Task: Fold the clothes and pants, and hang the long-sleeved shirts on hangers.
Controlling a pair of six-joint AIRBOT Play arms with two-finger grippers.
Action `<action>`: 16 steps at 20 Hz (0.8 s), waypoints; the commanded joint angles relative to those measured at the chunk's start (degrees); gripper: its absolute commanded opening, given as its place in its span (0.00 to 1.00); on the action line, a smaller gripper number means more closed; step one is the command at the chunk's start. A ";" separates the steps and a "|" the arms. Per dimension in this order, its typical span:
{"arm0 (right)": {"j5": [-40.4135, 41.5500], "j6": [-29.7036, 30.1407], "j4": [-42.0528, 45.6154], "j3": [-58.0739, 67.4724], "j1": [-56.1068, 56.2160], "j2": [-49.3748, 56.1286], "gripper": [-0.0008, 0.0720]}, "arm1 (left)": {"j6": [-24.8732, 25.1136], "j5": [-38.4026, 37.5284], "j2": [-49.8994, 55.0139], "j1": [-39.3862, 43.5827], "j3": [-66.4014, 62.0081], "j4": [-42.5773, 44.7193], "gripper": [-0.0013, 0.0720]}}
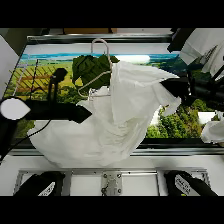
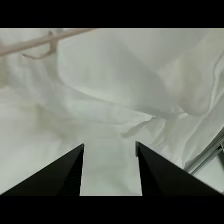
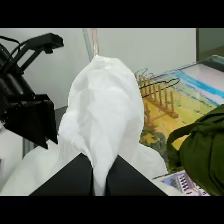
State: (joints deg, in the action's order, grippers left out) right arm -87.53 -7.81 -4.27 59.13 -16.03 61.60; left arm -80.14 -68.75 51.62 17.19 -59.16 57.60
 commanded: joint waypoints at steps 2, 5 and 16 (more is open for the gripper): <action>2.25 -2.38 -1.81 0.04 -0.07 -3.28 0.03 | -8.04 9.84 4.57 7.19 0.00 2.34 0.48; 2.27 -2.97 -1.81 0.04 -0.07 -3.72 0.03 | -9.29 11.54 4.74 5.75 0.11 2.89 0.48; 2.25 -2.99 -1.81 0.04 -0.02 -3.72 0.03 | -13.84 38.32 -5.46 2.64 20.63 -0.72 0.48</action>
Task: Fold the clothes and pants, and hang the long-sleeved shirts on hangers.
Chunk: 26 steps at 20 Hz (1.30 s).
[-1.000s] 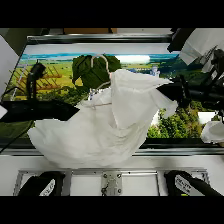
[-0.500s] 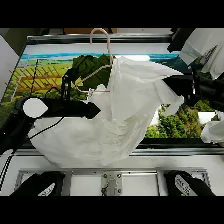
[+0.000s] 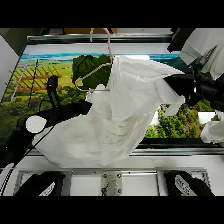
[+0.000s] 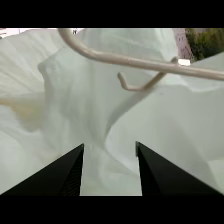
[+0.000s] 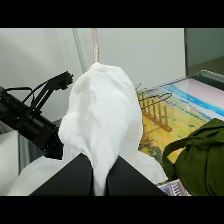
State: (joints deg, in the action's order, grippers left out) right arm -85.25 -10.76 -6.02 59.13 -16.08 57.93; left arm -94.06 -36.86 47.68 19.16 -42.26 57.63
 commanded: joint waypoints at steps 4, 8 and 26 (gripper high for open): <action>-0.04 -0.20 -0.04 0.04 0.02 -0.04 0.03 | 2.36 11.72 1.46 4.39 3.74 -0.76 0.48; -0.02 -1.33 0.07 0.04 0.02 -0.04 0.03 | 2.62 12.66 5.42 6.64 0.68 -0.72 0.48; -0.28 -3.02 0.50 0.04 0.07 -3.15 0.03 | 1.66 3.23 1.36 -4.35 0.00 -0.66 0.04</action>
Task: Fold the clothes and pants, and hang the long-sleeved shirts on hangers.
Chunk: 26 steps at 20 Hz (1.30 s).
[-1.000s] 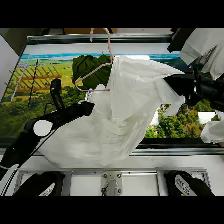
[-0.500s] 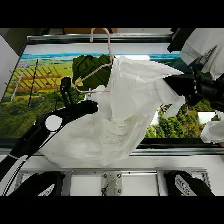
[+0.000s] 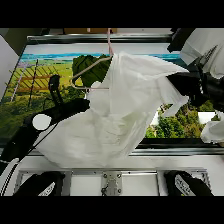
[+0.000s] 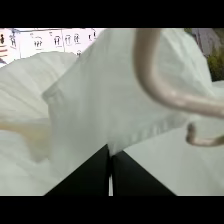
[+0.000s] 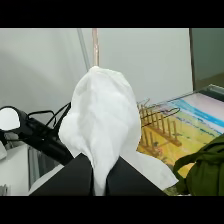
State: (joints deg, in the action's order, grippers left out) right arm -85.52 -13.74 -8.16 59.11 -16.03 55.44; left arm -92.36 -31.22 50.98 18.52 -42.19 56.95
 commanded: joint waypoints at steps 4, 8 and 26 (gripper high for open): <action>-0.87 -1.36 3.63 0.07 0.02 -0.72 0.03 | 0.00 -6.54 -4.07 -8.94 -0.07 0.00 0.04; -1.77 -1.36 3.61 0.07 0.04 -0.92 0.03 | 0.63 -8.35 -4.02 -9.03 -0.07 0.07 0.04; -1.22 5.55 -2.78 -13.22 -5.86 -2.58 0.03 | -6.27 -26.58 -7.74 1.03 -26.51 20.81 0.03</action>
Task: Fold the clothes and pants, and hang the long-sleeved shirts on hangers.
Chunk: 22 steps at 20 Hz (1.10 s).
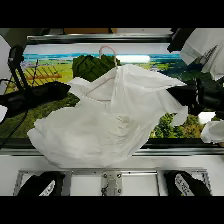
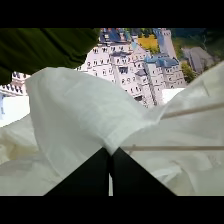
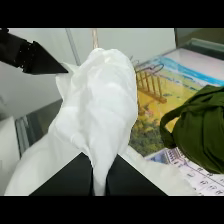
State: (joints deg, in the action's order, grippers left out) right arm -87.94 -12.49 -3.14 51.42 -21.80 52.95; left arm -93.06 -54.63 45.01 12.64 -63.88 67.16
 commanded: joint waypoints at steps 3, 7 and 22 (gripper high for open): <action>0.72 6.82 -9.90 -10.97 0.59 -0.07 0.03 | -10.49 -6.03 -2.25 16.28 -8.90 18.01 0.03; 0.00 9.60 -10.25 -13.07 3.08 0.22 0.03 | -14.64 -8.66 3.93 28.89 -17.59 27.58 0.03; -8.15 8.79 -20.22 -13.07 11.52 2.80 0.03 | -15.80 -25.81 17.18 32.98 -38.34 41.83 0.04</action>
State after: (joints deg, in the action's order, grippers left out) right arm -94.04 -1.98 -22.92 38.37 -10.90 55.81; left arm -108.68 -75.81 61.60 48.64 -98.83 105.12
